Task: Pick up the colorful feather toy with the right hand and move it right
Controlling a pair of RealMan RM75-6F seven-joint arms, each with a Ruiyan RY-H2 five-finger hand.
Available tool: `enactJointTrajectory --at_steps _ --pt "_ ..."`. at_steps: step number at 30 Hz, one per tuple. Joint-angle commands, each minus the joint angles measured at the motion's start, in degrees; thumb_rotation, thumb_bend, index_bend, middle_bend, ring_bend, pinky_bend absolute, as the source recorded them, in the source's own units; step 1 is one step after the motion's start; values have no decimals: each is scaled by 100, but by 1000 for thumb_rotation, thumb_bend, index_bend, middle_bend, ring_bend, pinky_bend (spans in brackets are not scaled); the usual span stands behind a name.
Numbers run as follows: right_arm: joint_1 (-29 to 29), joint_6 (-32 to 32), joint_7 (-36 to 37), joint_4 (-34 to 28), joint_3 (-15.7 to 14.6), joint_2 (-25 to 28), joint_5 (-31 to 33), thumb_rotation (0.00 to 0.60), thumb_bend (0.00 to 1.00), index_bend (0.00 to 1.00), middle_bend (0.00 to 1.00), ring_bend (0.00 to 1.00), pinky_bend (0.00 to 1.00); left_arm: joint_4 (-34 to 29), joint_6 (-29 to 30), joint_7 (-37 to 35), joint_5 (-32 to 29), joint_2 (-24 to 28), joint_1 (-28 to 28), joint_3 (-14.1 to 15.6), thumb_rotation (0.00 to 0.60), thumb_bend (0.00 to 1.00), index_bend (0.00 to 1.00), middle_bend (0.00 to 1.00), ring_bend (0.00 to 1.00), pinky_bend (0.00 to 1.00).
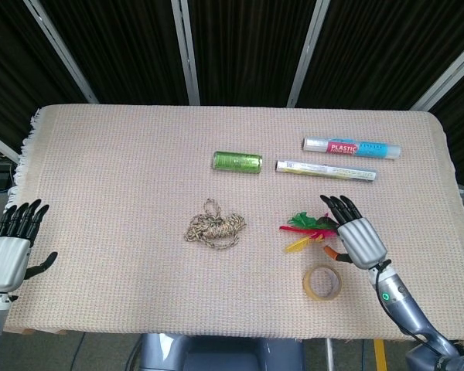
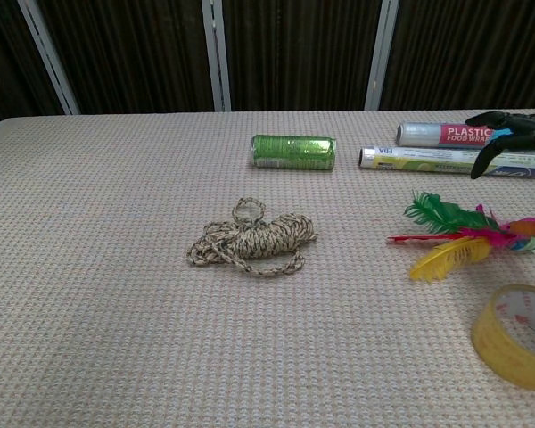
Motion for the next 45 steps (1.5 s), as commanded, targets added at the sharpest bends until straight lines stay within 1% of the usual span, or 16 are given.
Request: enactJointTrajectory --at_steps 1,5,12,19,24,27,31,36,40,45 --pt "285 -452 -57 250 -9 -193 216 600 195 328 0 0 0 22 -42 51 -54 -18 -12 -13 600 240 0 0 0 0" --pt "462 -637 -124 617 -45 -436 223 600 196 331 0 0 0 39 -134 99 -118 -44 -45 -19 600 240 0 0 0 0" --pt "726 -967 202 1150 -143 -754 273 600 198 333 0 0 0 65 -433 313 -335 -123 -130 -27 600 242 0 0 0 0" --pt "841 -1121 436 1567 -293 -1039 283 600 204 377 0 0 0 94 -560 363 -520 -146 -170 -85 600 243 0 0 0 0" --pt "863 -1014 539 1773 -365 -1212 250 600 214 451 6 0 0 118 -618 330 -557 -138 -190 -78 600 246 0 0 0 0" --pt "880 -914 613 1898 -365 -1318 240 600 222 530 48 0 0 116 -610 314 -562 -128 -188 -76 600 244 0 0 0 0" --pt "881 -650 755 2051 -286 -1429 256 600 234 637 118 0 0 90 -533 289 -516 -112 -169 -66 600 249 0 0 0 0" --pt "886 -322 768 2067 -209 -1374 228 600 235 687 151 0 0 82 -537 291 -503 -115 -168 -39 600 246 0 0 0 0" --pt "871 -127 697 1947 -119 -1169 274 600 235 677 154 0 0 80 -513 291 -470 -121 -161 -16 600 247 0 0 0 0" --pt "881 -124 683 1807 82 -759 512 600 236 653 151 0 0 58 -479 319 -473 -118 -134 4 600 249 0 0 0 0"
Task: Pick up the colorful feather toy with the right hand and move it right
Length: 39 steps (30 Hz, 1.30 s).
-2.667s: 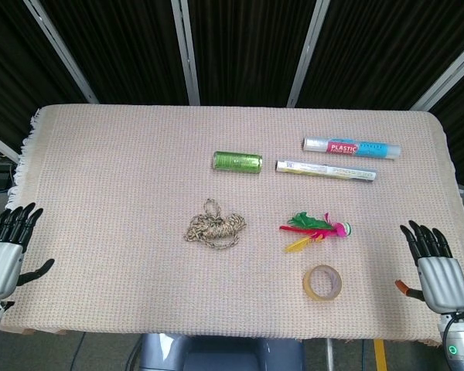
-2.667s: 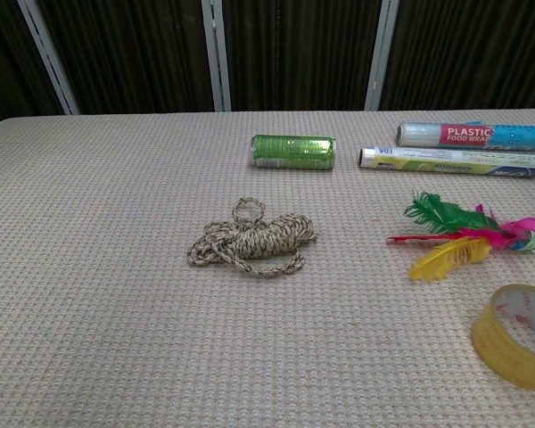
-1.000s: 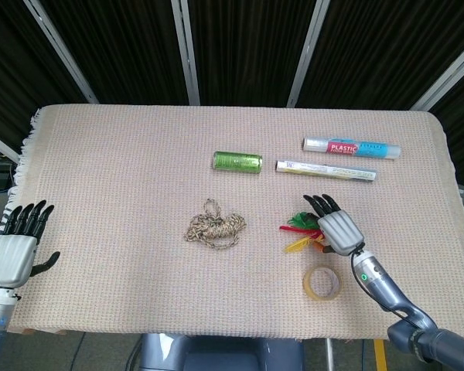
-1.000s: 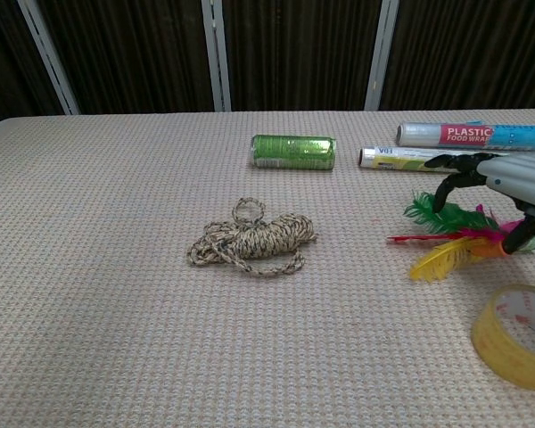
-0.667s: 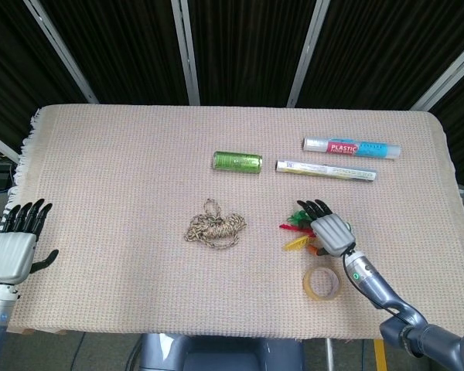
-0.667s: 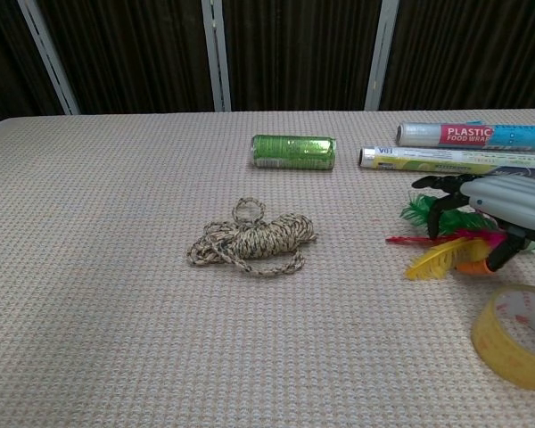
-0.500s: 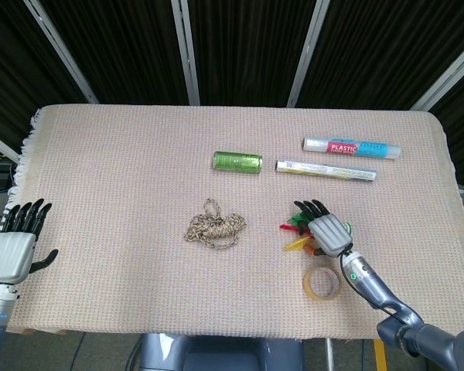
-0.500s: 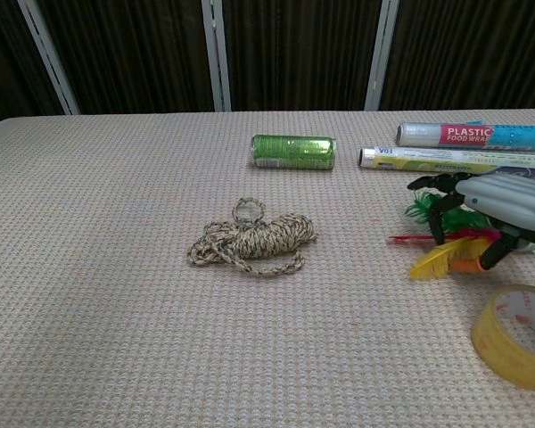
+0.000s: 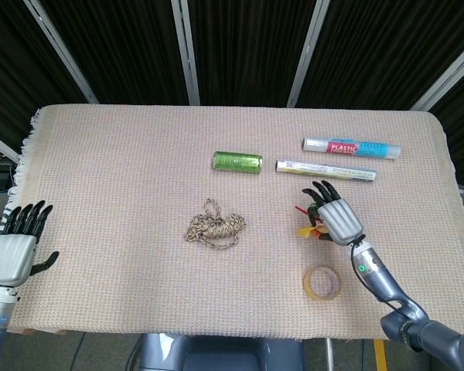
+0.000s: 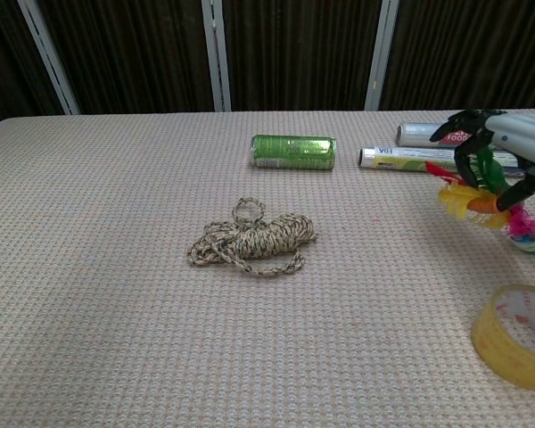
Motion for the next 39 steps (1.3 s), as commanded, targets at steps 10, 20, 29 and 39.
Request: enactJointTrajectory --at_steps 10,20,29,39 --pt "-145 -341 -122 15 280 1088 678 600 241 596 132 0 0 -73 56 113 -89 5 63 -1 600 253 0 0 0 0" --pt "-842 328 -374 -738 19 1761 683 600 248 558 108 0 0 -144 91 145 -46 10 75 25 600 252 0 0 0 0" --pt "-1709 1591 -1076 -1776 -465 2072 169 600 245 401 44 0 0 -148 75 32 25 30 48 43 600 250 0 0 0 0" --pt "-2138 2422 -1860 -2928 -728 2561 -529 600 203 266 2 0 0 -170 203 -162 179 105 69 69 600 254 0 0 0 0"
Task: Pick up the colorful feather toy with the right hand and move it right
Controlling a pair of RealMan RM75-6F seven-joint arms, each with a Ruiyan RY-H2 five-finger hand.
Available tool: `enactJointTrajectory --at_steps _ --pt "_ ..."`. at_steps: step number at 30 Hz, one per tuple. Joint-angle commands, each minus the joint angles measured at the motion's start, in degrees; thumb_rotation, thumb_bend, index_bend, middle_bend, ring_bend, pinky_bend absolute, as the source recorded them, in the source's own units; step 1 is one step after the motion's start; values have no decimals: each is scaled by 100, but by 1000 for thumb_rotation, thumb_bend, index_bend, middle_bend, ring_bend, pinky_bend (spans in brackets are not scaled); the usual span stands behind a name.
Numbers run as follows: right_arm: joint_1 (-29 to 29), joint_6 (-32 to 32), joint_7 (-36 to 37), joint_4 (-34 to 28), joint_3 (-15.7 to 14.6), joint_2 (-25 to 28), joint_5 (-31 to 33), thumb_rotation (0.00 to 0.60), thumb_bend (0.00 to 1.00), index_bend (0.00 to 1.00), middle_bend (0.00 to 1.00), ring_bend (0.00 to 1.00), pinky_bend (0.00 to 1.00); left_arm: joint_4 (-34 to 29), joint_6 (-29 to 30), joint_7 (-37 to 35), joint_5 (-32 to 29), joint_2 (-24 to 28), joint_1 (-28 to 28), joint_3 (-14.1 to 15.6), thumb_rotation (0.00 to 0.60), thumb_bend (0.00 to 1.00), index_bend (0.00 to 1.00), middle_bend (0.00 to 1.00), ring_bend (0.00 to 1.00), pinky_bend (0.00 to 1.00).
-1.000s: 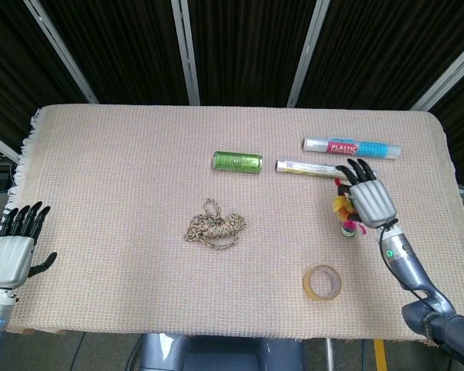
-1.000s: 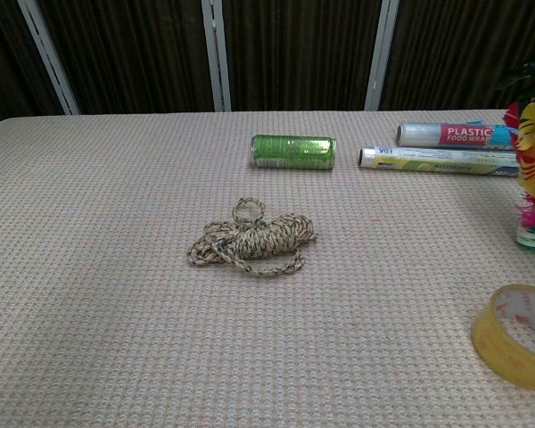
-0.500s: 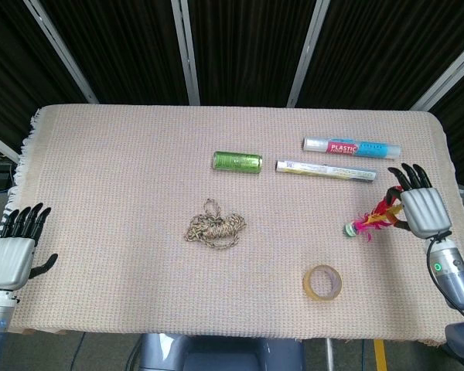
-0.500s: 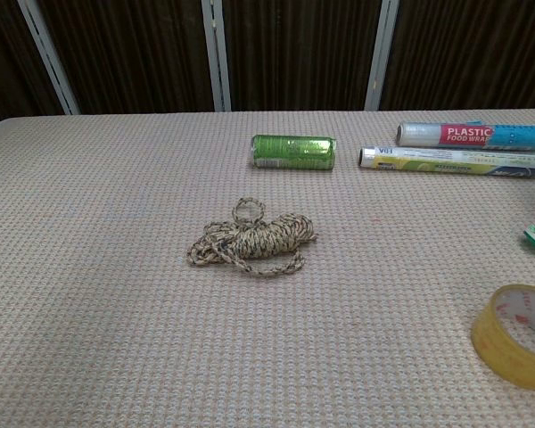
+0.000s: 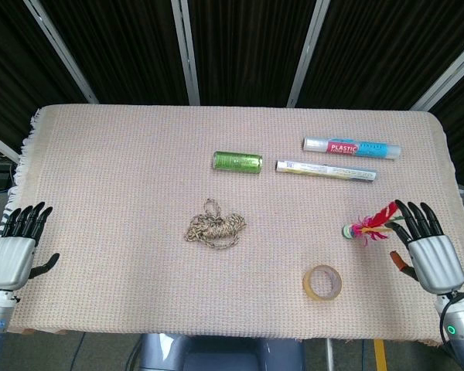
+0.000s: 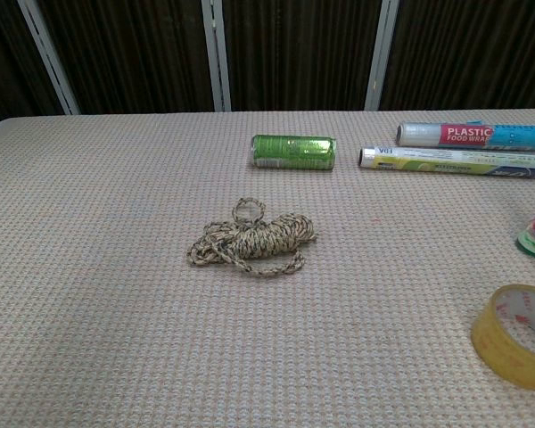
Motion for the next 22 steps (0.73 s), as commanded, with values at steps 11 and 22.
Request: enactJointTrajectory --at_steps 11,22 --pt "-272 44 -1349 -1784 -108 865 -188 600 101 4 0 0 0 -68 118 -240 121 145 48 40 600 252 0 0 0 0" --pt "-769 25 -676 -689 -22 -131 847 600 99 0 0 0 0 -153 307 -335 378 223 80 103 600 254 0 0 0 0"
